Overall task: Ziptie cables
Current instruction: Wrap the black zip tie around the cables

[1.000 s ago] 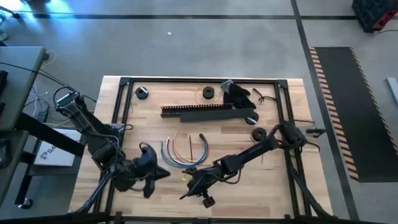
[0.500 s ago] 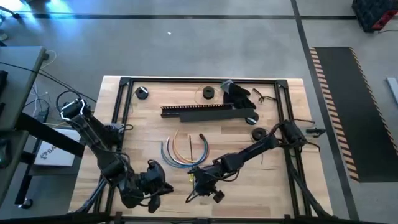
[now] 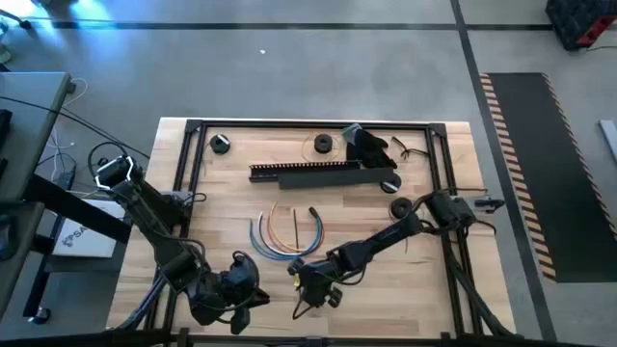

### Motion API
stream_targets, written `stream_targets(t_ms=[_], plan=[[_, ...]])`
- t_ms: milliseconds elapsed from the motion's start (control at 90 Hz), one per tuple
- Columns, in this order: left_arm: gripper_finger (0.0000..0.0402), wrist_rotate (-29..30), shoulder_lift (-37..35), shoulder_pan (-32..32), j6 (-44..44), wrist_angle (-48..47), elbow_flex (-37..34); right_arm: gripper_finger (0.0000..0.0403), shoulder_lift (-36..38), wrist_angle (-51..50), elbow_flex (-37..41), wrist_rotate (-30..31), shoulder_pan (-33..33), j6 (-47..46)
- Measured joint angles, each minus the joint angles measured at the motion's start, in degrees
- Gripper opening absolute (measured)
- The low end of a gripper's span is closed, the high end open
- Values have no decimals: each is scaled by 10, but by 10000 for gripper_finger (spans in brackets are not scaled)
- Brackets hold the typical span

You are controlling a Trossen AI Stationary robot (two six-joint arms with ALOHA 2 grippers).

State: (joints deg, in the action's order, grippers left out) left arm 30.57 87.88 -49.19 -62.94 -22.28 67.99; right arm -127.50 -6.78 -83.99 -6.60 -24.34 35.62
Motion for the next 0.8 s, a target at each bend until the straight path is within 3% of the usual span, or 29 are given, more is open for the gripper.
stream_targets(t_ms=[444,633,800], plan=[[31,8,0,5,-15,-1,0,26,-39,26,-3,-80,23,-11],[31,6,0,12,-15,-1,0,2,-43,43,-2,-71,20,-11],[31,1,-2,12,-15,-1,0,0,-29,88,1,-1,2,-71]])
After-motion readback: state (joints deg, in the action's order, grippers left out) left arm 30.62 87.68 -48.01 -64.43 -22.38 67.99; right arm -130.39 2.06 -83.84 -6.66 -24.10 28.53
